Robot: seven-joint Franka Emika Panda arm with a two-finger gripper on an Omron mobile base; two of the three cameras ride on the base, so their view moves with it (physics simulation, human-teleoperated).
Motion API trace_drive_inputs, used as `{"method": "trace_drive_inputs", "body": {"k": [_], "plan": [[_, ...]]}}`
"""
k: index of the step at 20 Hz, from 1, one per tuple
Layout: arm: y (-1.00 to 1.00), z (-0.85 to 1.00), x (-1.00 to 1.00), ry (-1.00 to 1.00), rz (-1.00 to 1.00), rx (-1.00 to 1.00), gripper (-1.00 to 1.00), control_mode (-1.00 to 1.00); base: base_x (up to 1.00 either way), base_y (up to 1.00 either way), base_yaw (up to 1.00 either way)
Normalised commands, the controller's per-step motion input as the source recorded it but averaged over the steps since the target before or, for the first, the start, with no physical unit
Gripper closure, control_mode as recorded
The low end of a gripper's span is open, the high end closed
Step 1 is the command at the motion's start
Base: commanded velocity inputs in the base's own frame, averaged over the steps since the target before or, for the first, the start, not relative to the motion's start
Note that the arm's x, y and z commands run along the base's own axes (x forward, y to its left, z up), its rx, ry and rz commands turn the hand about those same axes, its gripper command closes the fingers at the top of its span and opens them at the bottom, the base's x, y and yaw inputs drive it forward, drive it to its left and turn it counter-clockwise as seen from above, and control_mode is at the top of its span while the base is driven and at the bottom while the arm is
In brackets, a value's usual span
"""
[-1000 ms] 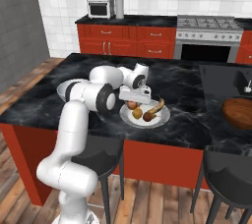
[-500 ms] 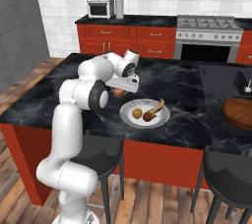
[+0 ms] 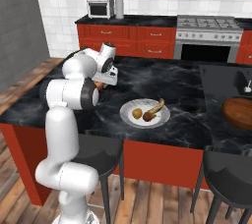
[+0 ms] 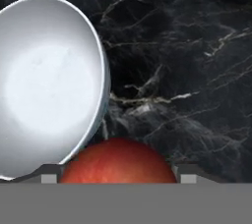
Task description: Take the fruits from the plate on the dining counter and place two fruits in each bowl.
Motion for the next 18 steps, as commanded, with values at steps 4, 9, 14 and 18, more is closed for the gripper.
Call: {"method": "trace_drive_inputs", "body": {"k": [4,9,14,18], "plan": [[0.88,0.04,0.05,-0.03,-0.02,0.00,1.00,-1.00,0.00,0.00,0.00],[0.76,-0.16,0.22,-0.02,-0.10,-0.07,1.00,-1.00,0.00,0.00,0.00],[0.38,-0.35,0.39,0.01,-0.17,-0.12,1.00,-1.00,0.00,0.00,0.00],[0.14,-0.16,0.22,0.00,-0.12,-0.06,-1.00,-1.00,0.00,0.00,0.00]]}}
